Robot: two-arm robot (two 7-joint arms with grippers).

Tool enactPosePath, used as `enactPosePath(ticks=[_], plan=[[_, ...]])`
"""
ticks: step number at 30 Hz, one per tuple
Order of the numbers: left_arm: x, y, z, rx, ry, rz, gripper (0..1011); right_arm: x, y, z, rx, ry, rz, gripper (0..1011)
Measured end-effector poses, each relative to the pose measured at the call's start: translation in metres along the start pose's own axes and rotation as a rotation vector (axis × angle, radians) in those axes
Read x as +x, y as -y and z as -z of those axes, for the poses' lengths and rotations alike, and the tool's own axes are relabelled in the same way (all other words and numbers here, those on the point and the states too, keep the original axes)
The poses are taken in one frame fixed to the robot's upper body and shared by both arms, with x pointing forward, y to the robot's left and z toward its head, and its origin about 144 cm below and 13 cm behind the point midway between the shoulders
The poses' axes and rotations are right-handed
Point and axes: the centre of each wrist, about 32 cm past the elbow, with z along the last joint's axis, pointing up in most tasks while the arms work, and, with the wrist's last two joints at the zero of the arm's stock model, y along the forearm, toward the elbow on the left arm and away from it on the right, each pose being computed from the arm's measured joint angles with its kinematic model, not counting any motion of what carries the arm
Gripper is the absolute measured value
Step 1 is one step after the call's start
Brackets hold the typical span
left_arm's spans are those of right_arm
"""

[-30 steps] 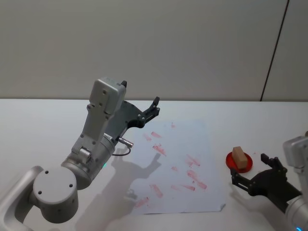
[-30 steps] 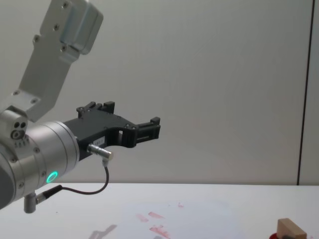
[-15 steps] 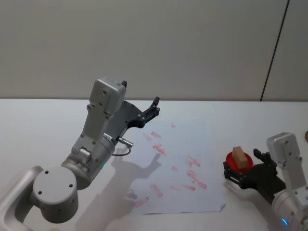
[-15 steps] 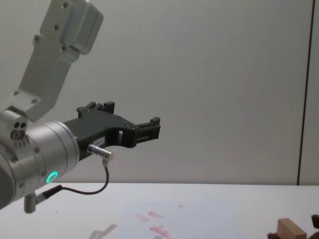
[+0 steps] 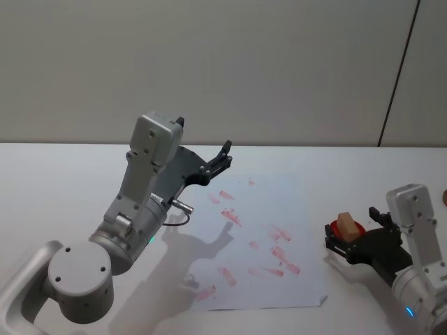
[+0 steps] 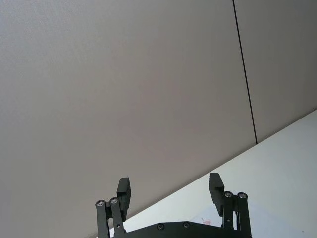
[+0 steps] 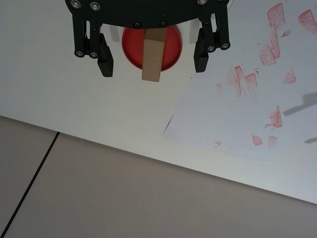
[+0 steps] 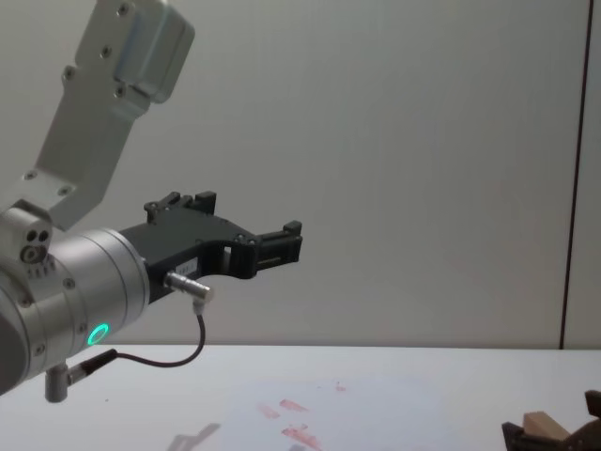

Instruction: Use the one hand to pick up the stamp and affix it onto the A4 paper.

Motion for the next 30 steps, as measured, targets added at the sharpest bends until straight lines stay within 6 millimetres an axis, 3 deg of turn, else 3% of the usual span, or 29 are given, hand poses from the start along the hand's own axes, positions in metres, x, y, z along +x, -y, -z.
enactPosePath(ticks=[16,30], plan=[[0.000,0.000,0.000,0.000,0.000,0.000,1003,0.002,-0.006,0.000,-0.050,-0.045,-0.002,1001],[0.000,0.000,0.000,0.000,0.000,0.000,1003,0.010,-0.025,-0.019,-0.064,-0.061,-0.018,1001]])
